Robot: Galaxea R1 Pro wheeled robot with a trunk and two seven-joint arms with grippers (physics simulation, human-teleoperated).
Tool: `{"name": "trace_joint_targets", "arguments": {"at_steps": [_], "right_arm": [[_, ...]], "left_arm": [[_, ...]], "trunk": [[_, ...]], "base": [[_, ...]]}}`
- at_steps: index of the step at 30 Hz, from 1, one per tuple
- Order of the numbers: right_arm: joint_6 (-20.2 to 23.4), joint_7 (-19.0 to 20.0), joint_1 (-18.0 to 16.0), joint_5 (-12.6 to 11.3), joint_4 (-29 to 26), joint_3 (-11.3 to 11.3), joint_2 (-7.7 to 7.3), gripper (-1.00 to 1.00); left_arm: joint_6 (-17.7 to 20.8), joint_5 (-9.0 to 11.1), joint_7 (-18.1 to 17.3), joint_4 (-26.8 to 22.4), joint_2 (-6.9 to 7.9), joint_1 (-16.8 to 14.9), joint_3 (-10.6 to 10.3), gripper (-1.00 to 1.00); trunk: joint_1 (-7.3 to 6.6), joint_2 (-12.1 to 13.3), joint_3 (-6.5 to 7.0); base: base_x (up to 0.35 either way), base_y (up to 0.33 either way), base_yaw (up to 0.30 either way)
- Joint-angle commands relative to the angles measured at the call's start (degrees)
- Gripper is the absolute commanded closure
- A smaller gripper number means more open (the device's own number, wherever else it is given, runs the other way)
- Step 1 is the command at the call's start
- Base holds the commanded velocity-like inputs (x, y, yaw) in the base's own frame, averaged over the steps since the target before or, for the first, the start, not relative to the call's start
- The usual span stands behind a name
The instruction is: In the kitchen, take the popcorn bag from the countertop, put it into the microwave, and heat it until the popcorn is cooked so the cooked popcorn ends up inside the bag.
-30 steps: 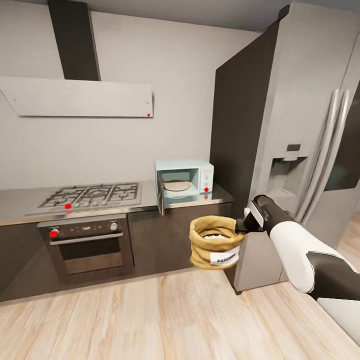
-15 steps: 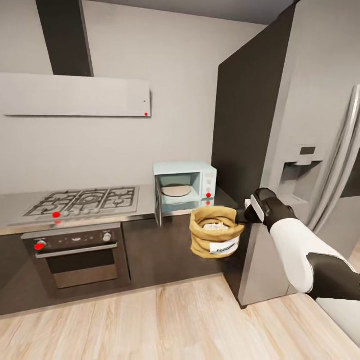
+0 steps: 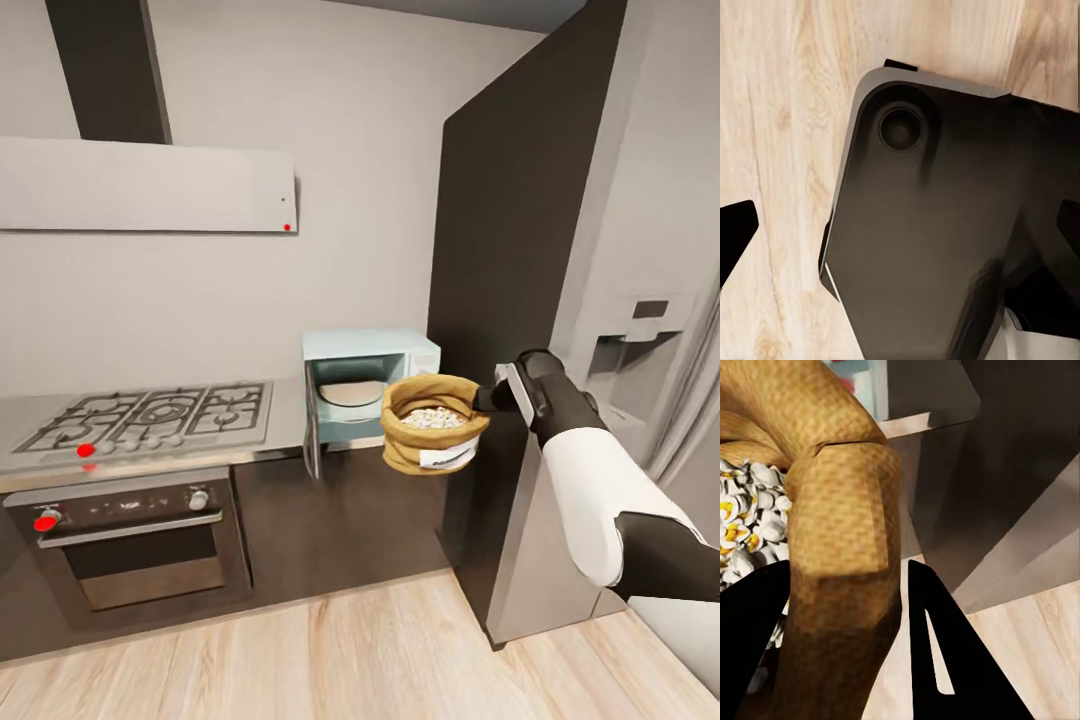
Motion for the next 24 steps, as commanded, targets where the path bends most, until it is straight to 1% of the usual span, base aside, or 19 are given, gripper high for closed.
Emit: {"name": "trace_joint_targets", "arguments": {"at_steps": [1,5,9,13,19,24], "right_arm": [[0.2,0.5,0.0,0.1,-0.1,-0.2,0.1,1.0],[0.2,0.8,0.0,-0.2,-0.1,-0.3,0.29,1.0],[0.2,0.8,0.0,-0.2,-0.2,-0.3,1.89,1.0],[0.2,0.8,0.0,-0.1,-0.2,-0.4,1.91,1.0],[0.2,0.8,0.0,-0.1,-0.2,-0.5,1.98,1.0],[0.2,0.6,0.0,-0.1,-0.2,-0.3,1.9,1.0]], "left_arm": [[-0.1,0.0,0.0,-0.1,-0.01,0.0,0.4,-1.0],[-0.1,0.0,0.0,-0.1,-0.01,0.0,0.4,-1.0],[-0.1,0.0,0.0,-0.1,-0.01,0.0,0.4,-1.0],[-0.1,0.0,0.0,-0.1,-0.01,0.0,0.4,-1.0],[-0.1,0.0,0.0,-0.1,-0.01,0.0,0.4,-1.0],[-0.1,-0.1,0.0,-0.1,-0.01,0.0,0.4,-1.0]], "trunk": [[0.04,0.0,-0.07],[0.04,0.0,-0.07],[0.04,0.0,-0.07],[0.04,0.0,-0.07],[0.04,0.0,-0.07],[0.04,0.0,-0.07]], "base": [[0.299,0.0,0.0],[0.294,0.0,0.0],[0.105,0.0,0.0],[0.003,0.0,0.053],[0.0,0.0,0.25],[0.02,0.0,0.05]]}}
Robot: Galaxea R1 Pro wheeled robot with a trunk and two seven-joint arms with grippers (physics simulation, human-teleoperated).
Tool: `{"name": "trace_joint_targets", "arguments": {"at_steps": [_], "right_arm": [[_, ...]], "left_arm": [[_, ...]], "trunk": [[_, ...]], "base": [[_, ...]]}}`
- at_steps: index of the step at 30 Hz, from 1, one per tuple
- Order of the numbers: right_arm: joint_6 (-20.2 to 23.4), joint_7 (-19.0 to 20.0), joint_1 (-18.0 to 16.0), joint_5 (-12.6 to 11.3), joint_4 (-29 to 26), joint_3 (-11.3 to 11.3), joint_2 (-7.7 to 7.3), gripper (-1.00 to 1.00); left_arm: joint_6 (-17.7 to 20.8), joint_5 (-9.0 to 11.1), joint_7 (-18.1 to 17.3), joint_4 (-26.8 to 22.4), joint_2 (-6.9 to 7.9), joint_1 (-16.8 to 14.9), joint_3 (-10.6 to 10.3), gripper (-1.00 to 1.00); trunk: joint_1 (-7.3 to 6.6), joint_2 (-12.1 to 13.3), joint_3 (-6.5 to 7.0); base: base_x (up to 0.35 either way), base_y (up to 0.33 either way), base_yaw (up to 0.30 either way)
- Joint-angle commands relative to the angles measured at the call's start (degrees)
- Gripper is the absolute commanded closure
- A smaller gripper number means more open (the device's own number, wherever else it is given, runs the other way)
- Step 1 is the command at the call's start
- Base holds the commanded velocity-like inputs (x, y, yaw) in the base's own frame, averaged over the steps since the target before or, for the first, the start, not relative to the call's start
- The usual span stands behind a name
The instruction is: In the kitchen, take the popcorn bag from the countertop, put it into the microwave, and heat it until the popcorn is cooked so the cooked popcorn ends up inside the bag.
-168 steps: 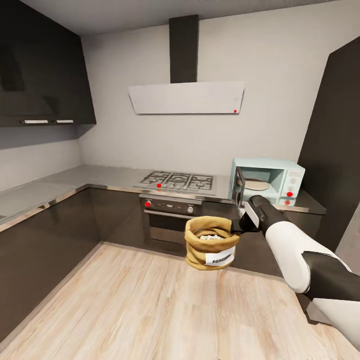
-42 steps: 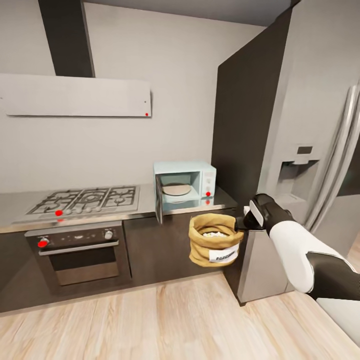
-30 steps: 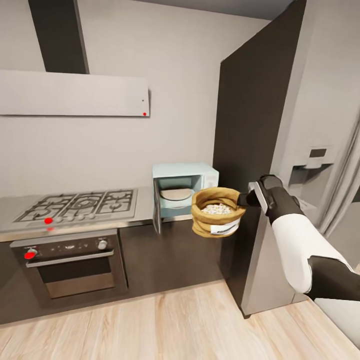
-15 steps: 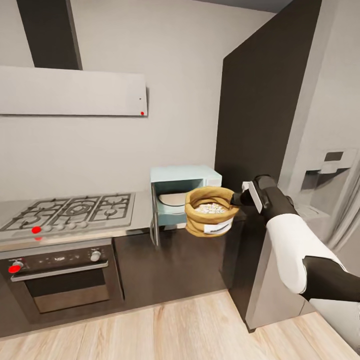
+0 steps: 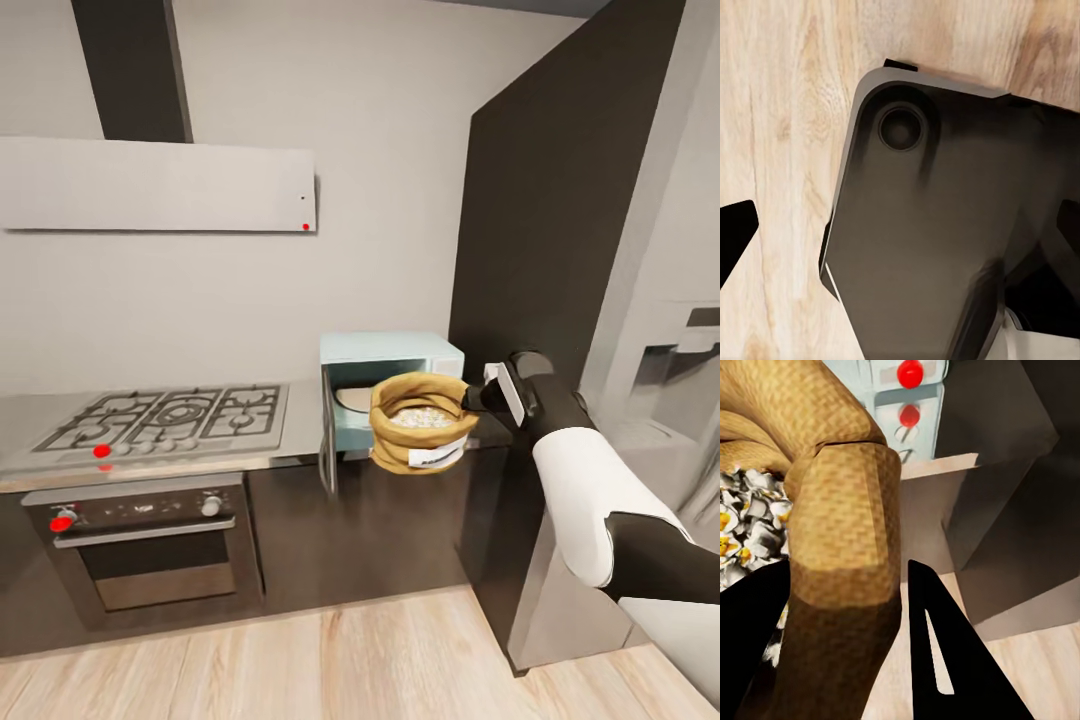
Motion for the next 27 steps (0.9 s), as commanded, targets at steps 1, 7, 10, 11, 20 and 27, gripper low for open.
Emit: {"name": "trace_joint_targets", "arguments": {"at_steps": [1,7,10,11,20,27], "right_arm": [[0.2,0.4,0.0,0.4,-0.1,-0.1,0.03,1.0],[0.2,0.4,0.0,0.3,-0.1,-0.1,0.17,1.0],[0.2,0.3,0.0,0.5,-0.1,-0.2,1.55,1.0],[0.2,0.2,0.0,0.6,-0.1,-0.2,1.99,1.0],[0.2,0.1,0.0,0.8,0.0,-0.3,2.48,1.0],[0.2,0.0,0.0,0.9,0.3,-0.3,2.23,1.0]], "left_arm": [[-0.1,0.1,0.0,-0.1,-0.01,0.0,0.4,-1.0],[-0.1,0.2,0.0,-0.1,-0.01,0.0,0.3,-1.0],[-0.1,0.2,0.0,-0.1,0.0,0.0,0.4,-1.0],[-0.1,0.2,0.0,-0.1,0.02,0.0,0.4,-1.0],[-0.1,0.2,0.0,-0.1,0.06,0.0,0.4,-1.0],[-0.1,0.2,0.0,-0.1,0.06,0.0,0.4,-1.0]], "trunk": [[0.02,0.0,-0.07],[0.02,0.0,-0.07],[0.02,0.0,-0.07],[0.02,0.0,-0.07],[0.02,0.0,-0.07],[0.02,0.0,-0.07]], "base": [[0.204,0.0,0.005],[0.309,0.0,0.001],[0.321,0.0,0.0],[0.309,0.0,0.0],[0.063,0.0,0.184],[0.0,0.0,0.144]]}}
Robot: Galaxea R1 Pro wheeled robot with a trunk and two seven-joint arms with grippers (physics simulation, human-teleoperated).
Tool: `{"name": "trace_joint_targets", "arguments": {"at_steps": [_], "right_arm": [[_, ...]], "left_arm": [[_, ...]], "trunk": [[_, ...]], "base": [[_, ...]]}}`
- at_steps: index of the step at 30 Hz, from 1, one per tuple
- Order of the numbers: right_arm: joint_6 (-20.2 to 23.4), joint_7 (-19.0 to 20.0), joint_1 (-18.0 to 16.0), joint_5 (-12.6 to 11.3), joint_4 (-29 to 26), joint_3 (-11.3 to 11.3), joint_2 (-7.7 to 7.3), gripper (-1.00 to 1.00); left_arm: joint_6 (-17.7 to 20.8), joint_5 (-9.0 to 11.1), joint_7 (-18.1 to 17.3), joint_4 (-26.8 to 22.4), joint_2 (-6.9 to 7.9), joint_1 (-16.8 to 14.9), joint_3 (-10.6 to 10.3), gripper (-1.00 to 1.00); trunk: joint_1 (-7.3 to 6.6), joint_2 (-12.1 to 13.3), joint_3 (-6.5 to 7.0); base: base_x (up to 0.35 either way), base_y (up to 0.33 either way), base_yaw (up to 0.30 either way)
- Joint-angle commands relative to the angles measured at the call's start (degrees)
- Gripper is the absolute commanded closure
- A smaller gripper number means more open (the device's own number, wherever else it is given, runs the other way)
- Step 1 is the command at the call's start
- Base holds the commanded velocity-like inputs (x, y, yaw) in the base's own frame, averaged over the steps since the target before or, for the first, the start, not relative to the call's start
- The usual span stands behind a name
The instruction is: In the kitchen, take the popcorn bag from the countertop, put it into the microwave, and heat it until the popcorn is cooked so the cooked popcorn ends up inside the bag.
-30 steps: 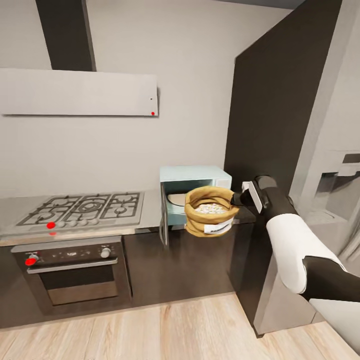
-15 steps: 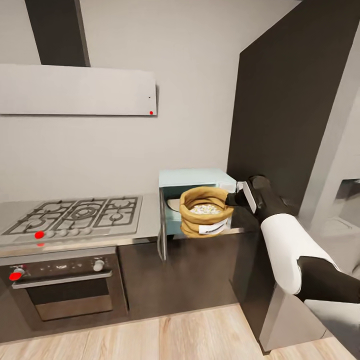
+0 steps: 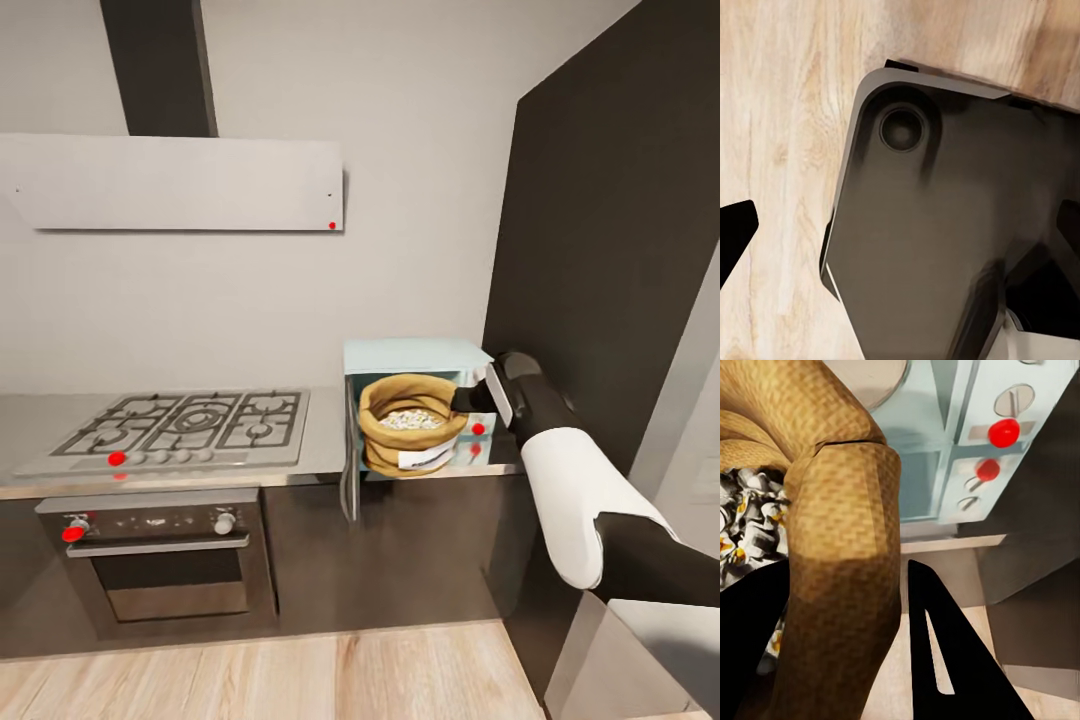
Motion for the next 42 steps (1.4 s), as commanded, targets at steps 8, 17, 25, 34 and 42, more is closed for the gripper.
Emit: {"name": "trace_joint_targets", "arguments": {"at_steps": [8,17,25,34,42], "right_arm": [[0.2,0.5,0.0,0.6,-0.2,-0.2,-0.54,1.0],[0.2,0.2,0.0,0.2,0.8,-0.1,-0.77,1.0],[0.2,0.1,0.0,0.2,1.8,-0.2,-0.85,1.0],[0.2,-1.5,0.0,0.2,2.9,-0.2,-0.9,1.0],[0.2,-1.5,0.0,0.3,8.1,-0.2,-1.84,1.0]], "left_arm": [[-0.1,0.0,0.0,0.0,-0.06,0.0,0.4,-1.0],[-0.1,0.0,0.0,0.0,0.0,0.0,0.4,-1.0],[-0.1,0.0,0.0,0.0,0.01,0.0,0.4,-1.0],[-0.1,0.0,0.0,0.0,0.01,0.0,0.4,-1.0],[-0.1,0.0,0.0,-0.1,0.01,0.0,0.4,-1.0]], "trunk": [[0.01,-0.1,-0.07],[0.01,-0.1,-0.07],[0.01,-0.1,-0.07],[0.01,-0.1,-0.07],[0.01,-0.1,-0.07]], "base": [[0.0,0.0,0.002],[0.0,0.0,0.0],[0.076,0.0,0.0],[0.242,0.0,0.0],[0.029,0.0,0.0]]}}
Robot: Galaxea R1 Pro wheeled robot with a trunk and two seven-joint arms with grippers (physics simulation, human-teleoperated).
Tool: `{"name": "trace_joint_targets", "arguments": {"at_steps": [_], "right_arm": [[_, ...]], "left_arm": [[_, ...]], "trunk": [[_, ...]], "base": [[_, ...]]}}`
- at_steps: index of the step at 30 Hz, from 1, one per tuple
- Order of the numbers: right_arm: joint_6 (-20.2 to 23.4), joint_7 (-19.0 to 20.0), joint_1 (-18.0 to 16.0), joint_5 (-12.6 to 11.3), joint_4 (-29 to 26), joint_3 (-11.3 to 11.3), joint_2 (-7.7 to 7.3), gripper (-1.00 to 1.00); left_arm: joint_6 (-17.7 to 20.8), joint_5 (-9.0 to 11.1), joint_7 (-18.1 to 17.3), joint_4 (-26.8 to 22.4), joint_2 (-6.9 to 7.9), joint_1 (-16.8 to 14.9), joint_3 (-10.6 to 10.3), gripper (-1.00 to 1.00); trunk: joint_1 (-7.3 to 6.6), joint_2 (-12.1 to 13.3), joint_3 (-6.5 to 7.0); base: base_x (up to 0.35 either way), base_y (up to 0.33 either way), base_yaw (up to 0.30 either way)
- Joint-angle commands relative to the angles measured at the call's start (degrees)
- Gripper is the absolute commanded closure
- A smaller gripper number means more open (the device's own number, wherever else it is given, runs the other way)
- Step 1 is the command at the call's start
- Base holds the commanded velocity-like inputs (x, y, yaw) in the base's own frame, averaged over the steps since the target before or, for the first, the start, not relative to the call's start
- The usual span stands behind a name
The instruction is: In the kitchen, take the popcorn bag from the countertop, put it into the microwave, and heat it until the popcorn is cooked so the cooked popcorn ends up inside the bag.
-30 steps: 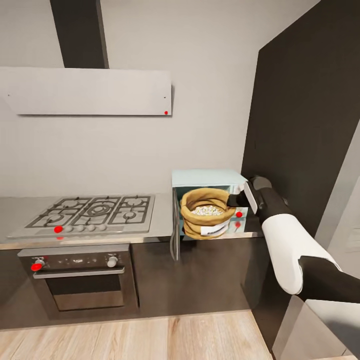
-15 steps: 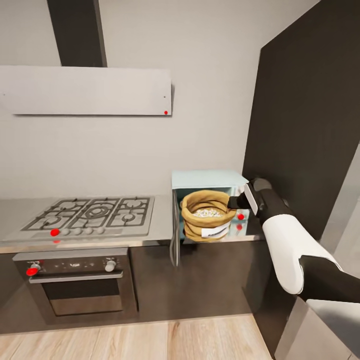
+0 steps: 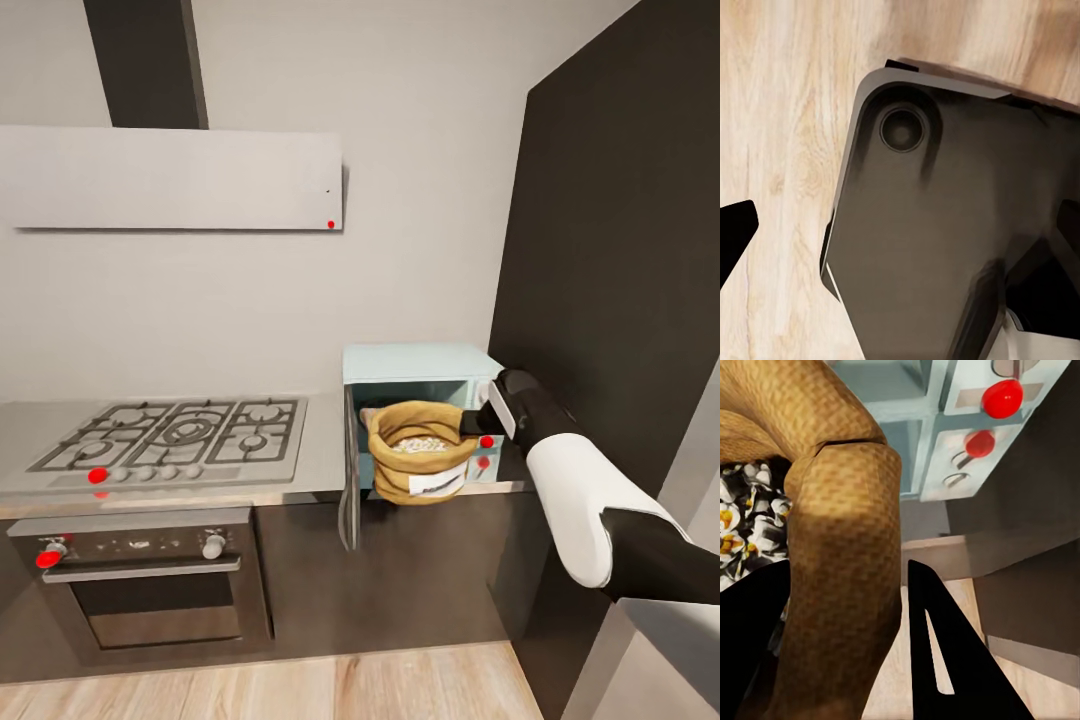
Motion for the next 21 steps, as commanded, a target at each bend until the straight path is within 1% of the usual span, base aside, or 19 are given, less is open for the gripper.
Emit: {"name": "trace_joint_targets", "arguments": {"at_steps": [1,5,14,21], "right_arm": [[0.2,0.2,0.0,0.3,0.0,-0.3,0.03,1.0],[0.2,0.2,0.0,0.4,0.0,-0.3,0.02,1.0],[0.2,0.2,0.0,0.5,0.0,-0.3,0.01,1.0],[0.2,0.2,0.0,0.5,0.0,-0.3,0.02,1.0]], "left_arm": [[-0.1,0.0,0.0,-0.1,-0.01,0.0,0.4,-1.0],[-0.1,0.0,0.0,-0.1,-0.01,0.0,0.4,-1.0],[-0.1,0.0,0.0,-0.1,-0.01,0.0,0.4,-1.0],[-0.1,0.0,0.0,-0.1,-0.01,0.0,0.4,-1.0]], "trunk": [[0.01,0.0,-0.07],[0.01,0.0,-0.07],[0.01,0.0,-0.07],[0.01,0.0,-0.07]], "base": [[0.0,0.0,0.0],[0.056,0.0,0.0],[0.281,0.0,0.0],[0.243,0.0,0.0]]}}
